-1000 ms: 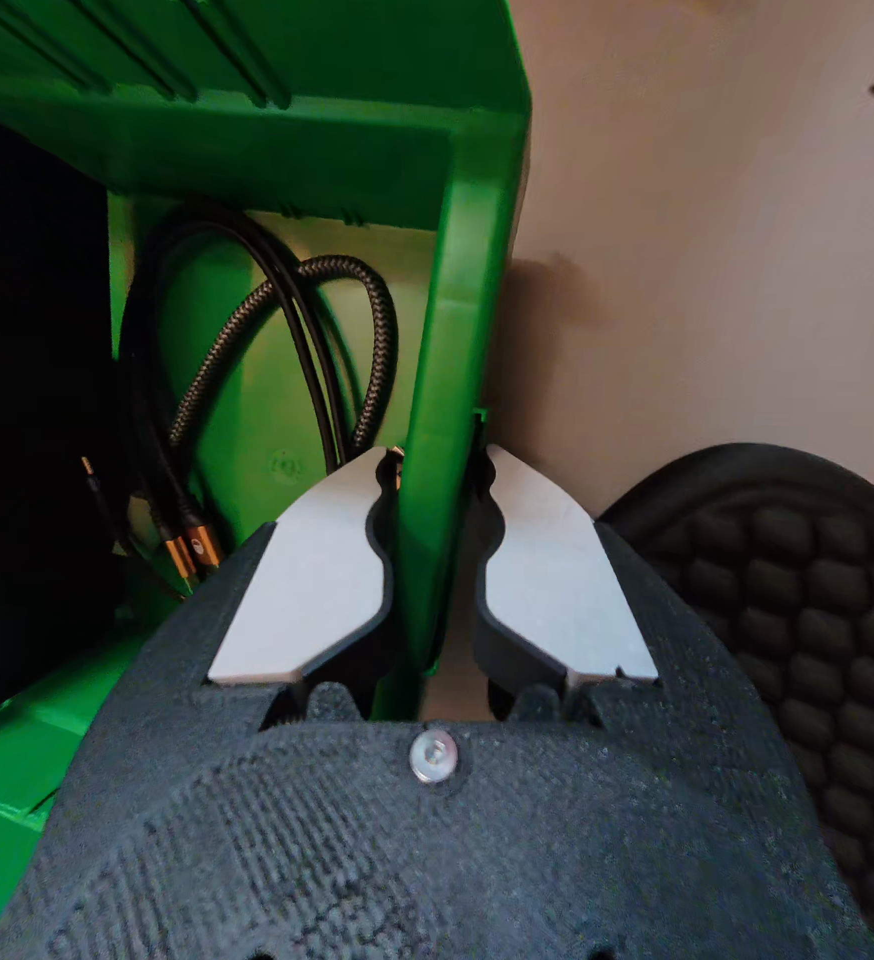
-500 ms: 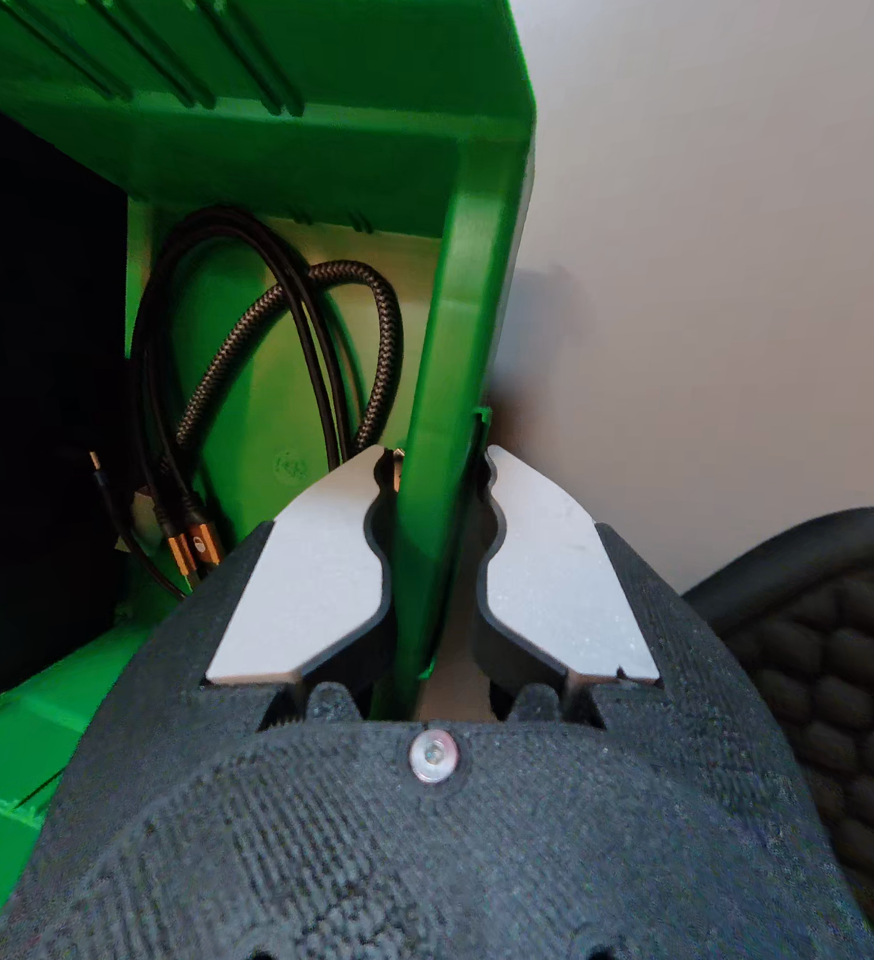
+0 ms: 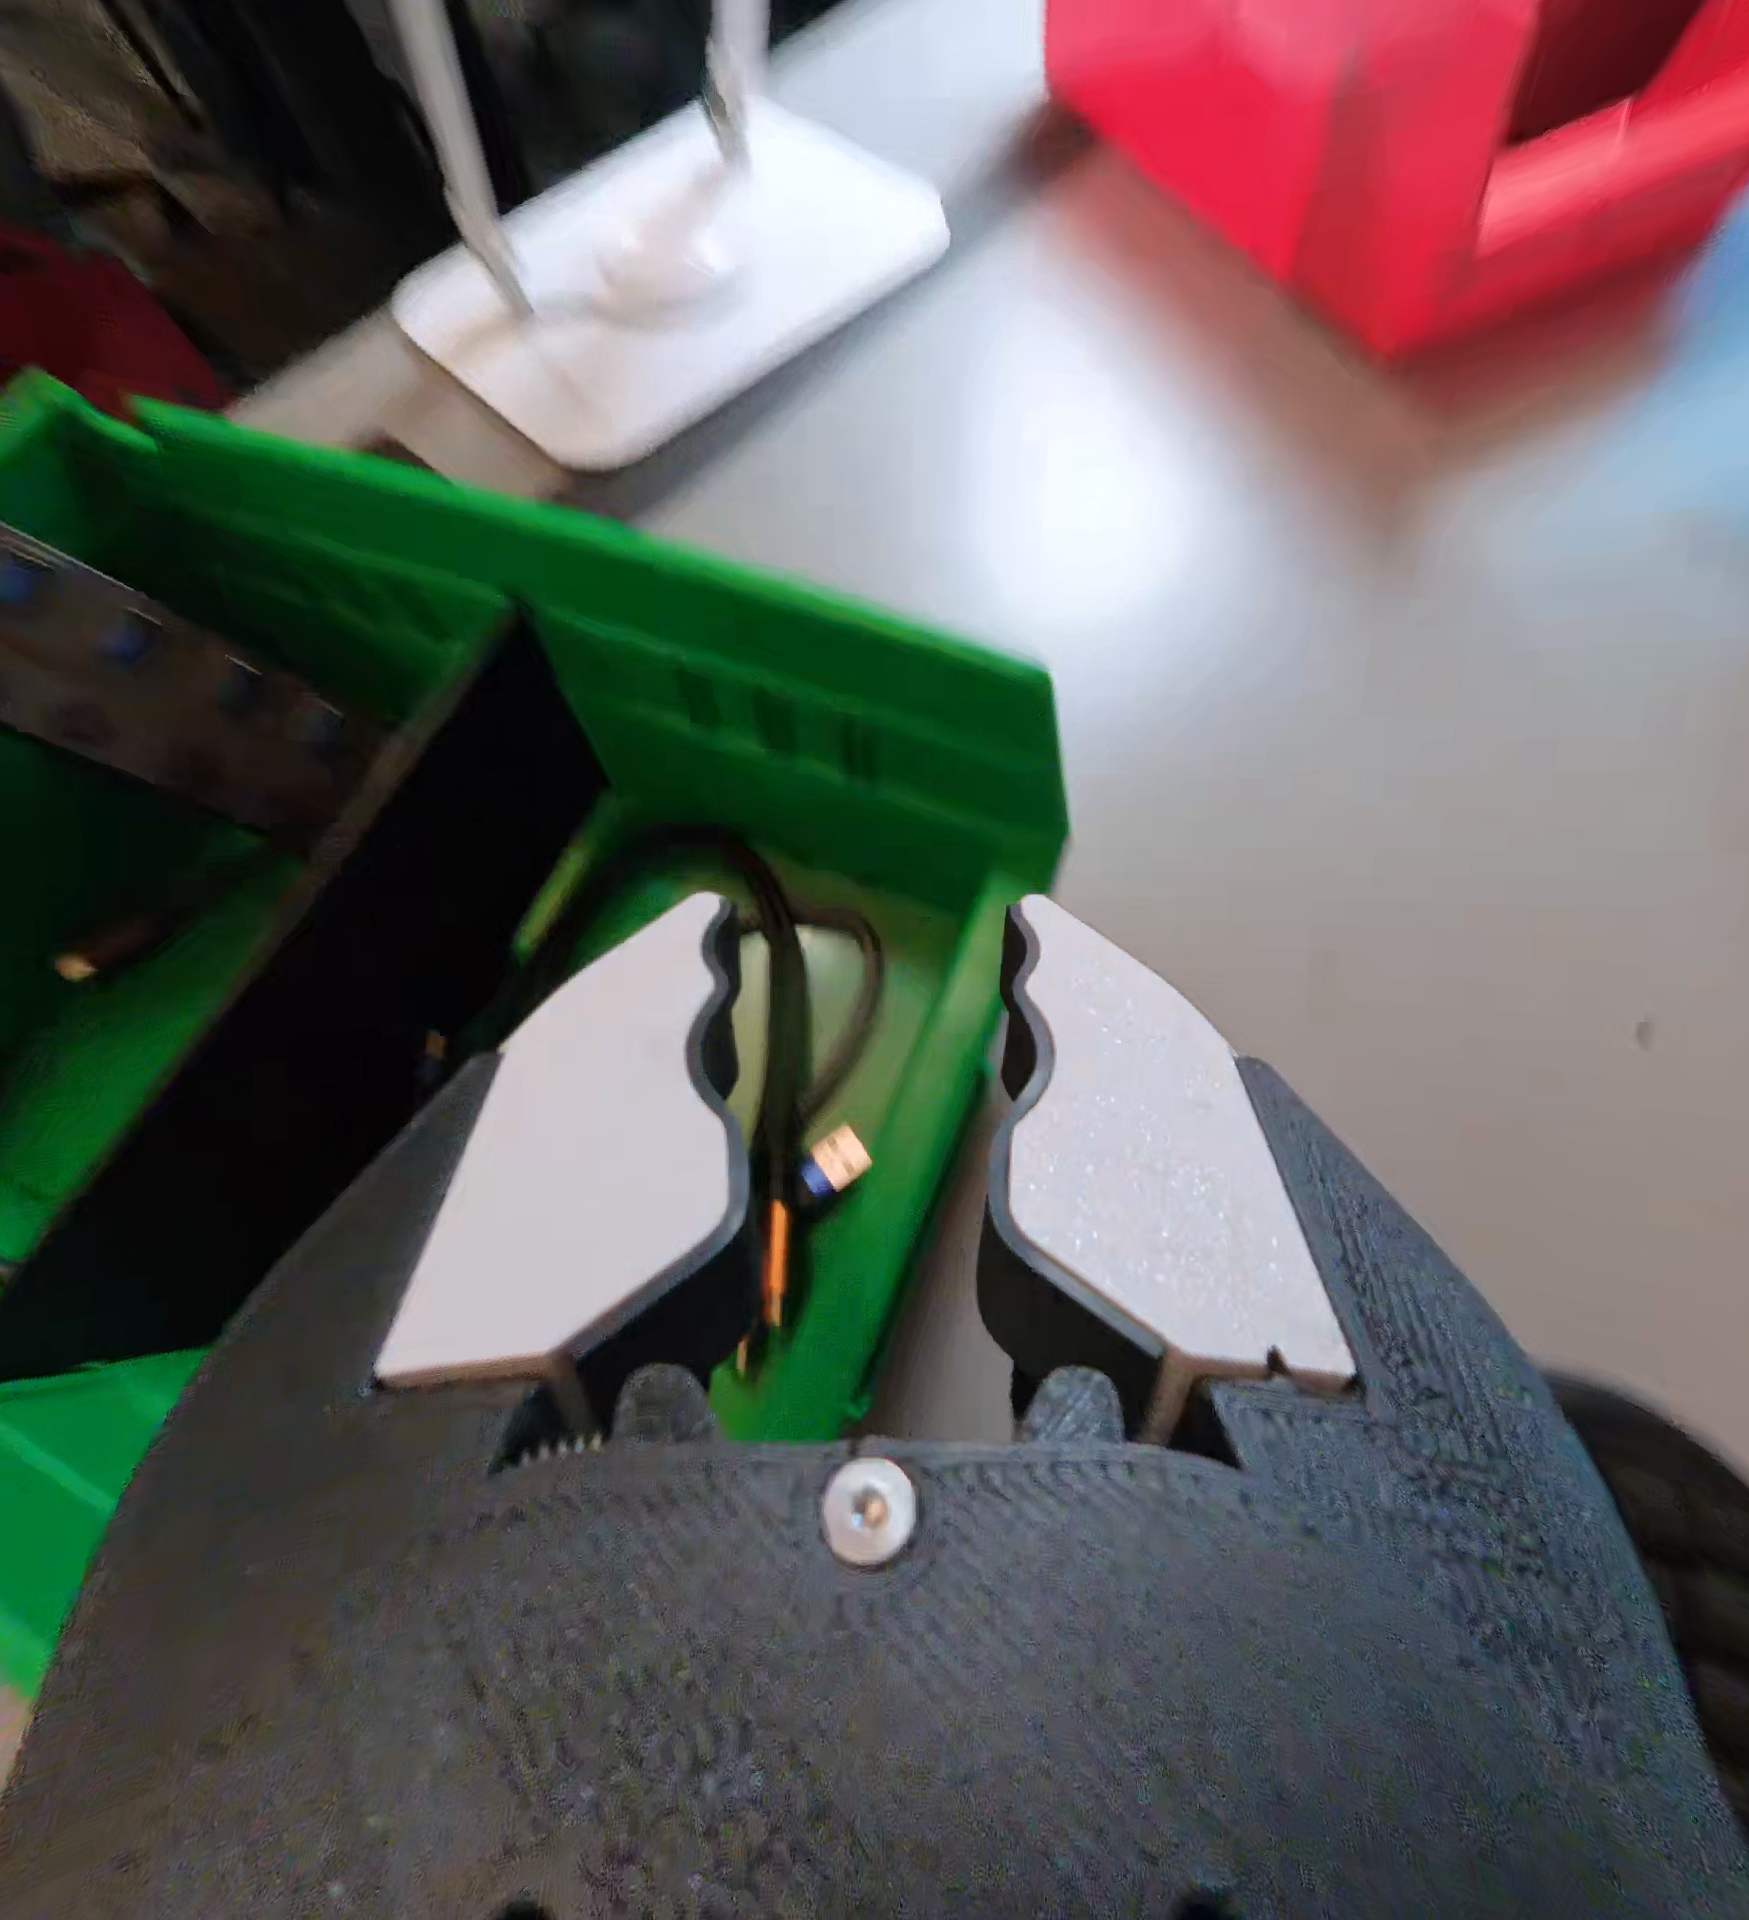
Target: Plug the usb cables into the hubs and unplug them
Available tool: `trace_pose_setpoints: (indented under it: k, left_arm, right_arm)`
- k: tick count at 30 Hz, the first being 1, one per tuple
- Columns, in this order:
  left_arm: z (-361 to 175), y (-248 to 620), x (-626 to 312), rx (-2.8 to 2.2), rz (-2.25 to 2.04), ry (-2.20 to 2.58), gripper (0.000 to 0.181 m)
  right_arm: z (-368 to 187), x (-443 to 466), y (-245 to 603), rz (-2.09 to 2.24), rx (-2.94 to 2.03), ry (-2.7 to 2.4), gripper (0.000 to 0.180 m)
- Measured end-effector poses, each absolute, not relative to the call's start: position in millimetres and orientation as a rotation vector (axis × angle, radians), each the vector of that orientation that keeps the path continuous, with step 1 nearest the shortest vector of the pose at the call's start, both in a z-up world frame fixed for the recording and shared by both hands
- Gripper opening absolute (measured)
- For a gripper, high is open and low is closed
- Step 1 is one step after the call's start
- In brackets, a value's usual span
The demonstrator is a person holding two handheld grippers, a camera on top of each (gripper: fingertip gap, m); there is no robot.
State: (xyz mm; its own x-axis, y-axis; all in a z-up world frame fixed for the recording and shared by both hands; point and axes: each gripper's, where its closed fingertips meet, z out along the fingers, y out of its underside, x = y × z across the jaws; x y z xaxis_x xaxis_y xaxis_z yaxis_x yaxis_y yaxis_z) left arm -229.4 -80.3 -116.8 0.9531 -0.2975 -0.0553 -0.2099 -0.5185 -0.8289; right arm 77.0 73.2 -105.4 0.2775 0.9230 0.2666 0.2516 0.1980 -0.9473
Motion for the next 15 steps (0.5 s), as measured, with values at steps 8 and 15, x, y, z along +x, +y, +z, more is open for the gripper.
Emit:
trace_pose_setpoints:
  k: [8, 15]
  left_arm:
    - [-50.4, 4.3, -345.6, -2.02, -0.037, -0.198, 0.058]
    - [-99.0, 64.1, -411.6, -2.112, -0.036, -0.565, 0.078]
  right_arm:
    - [-122.6, 70.0, 59.9, 0.726, -1.32, -1.266, 0.033]
    - [-118.7, 72.4, 59.1, 0.747, -1.31, -1.239, 0.03]
